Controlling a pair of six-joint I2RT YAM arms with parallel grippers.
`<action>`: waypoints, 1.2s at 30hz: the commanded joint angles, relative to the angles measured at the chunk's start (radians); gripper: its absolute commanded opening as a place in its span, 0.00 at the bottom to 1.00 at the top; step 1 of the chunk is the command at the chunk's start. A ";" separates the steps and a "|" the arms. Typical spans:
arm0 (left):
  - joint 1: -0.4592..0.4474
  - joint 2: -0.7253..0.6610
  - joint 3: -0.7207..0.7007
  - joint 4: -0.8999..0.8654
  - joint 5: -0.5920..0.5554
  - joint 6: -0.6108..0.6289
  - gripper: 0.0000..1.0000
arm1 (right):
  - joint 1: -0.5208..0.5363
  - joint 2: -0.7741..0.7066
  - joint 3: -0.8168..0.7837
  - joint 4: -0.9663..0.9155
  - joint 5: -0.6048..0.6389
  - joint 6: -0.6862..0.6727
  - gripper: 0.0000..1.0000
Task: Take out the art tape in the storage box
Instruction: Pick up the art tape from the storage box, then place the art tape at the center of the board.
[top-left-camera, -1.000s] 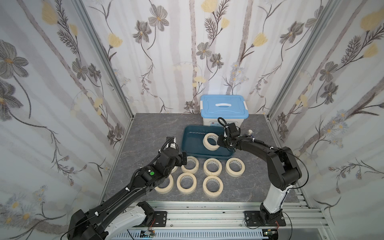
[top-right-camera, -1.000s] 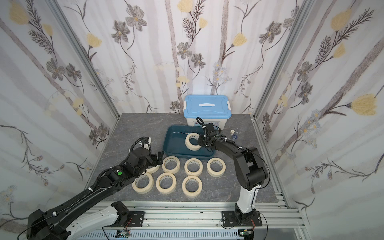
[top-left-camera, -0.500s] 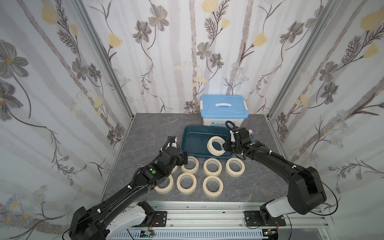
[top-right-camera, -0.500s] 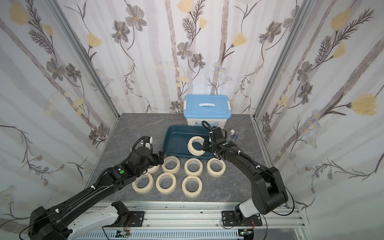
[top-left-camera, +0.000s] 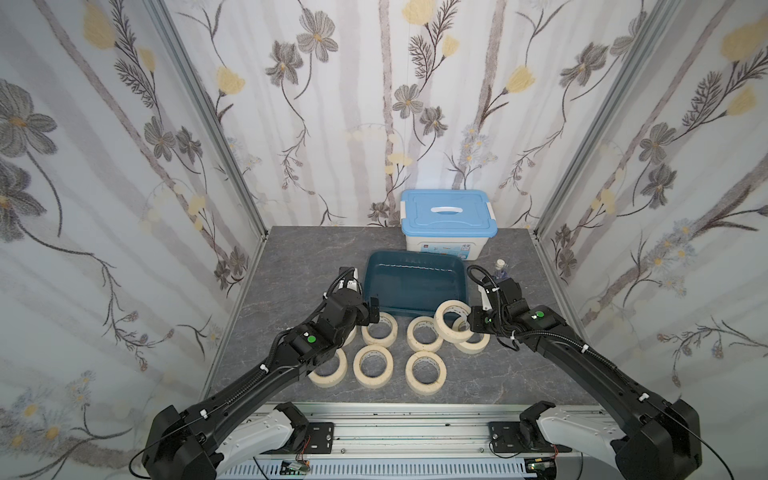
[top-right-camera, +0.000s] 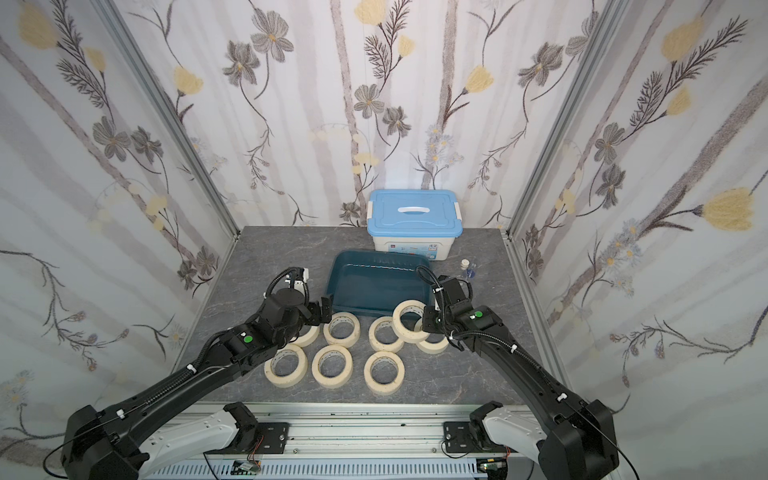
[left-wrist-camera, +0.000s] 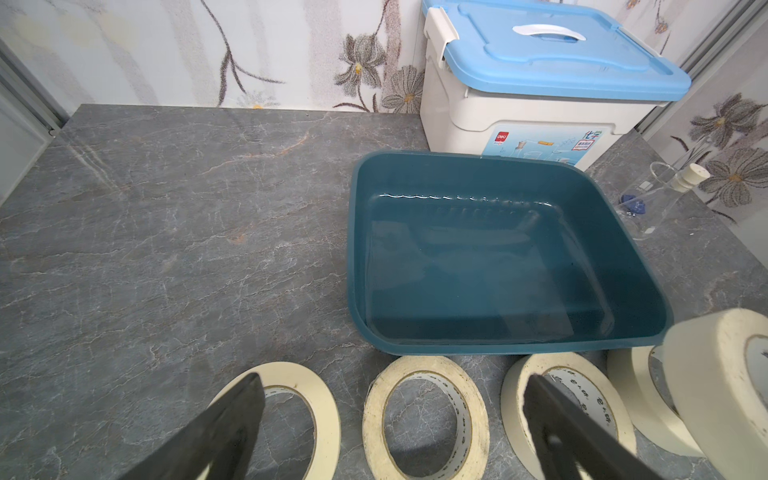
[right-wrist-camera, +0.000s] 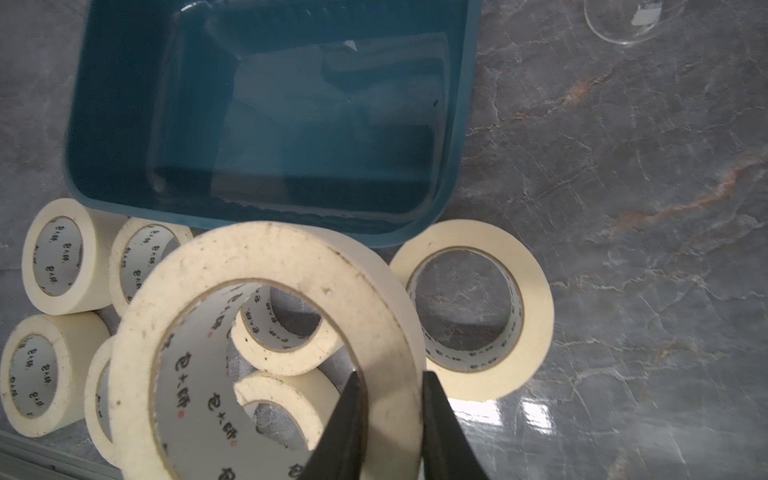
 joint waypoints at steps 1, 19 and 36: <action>0.002 0.016 0.010 0.048 -0.006 0.017 1.00 | 0.001 -0.049 -0.014 -0.111 0.038 -0.004 0.21; 0.002 0.099 0.029 0.118 -0.014 0.041 1.00 | 0.001 -0.192 -0.074 -0.440 0.001 0.085 0.21; 0.003 0.141 0.047 0.123 0.002 0.040 1.00 | 0.001 -0.197 -0.191 -0.427 -0.001 0.132 0.21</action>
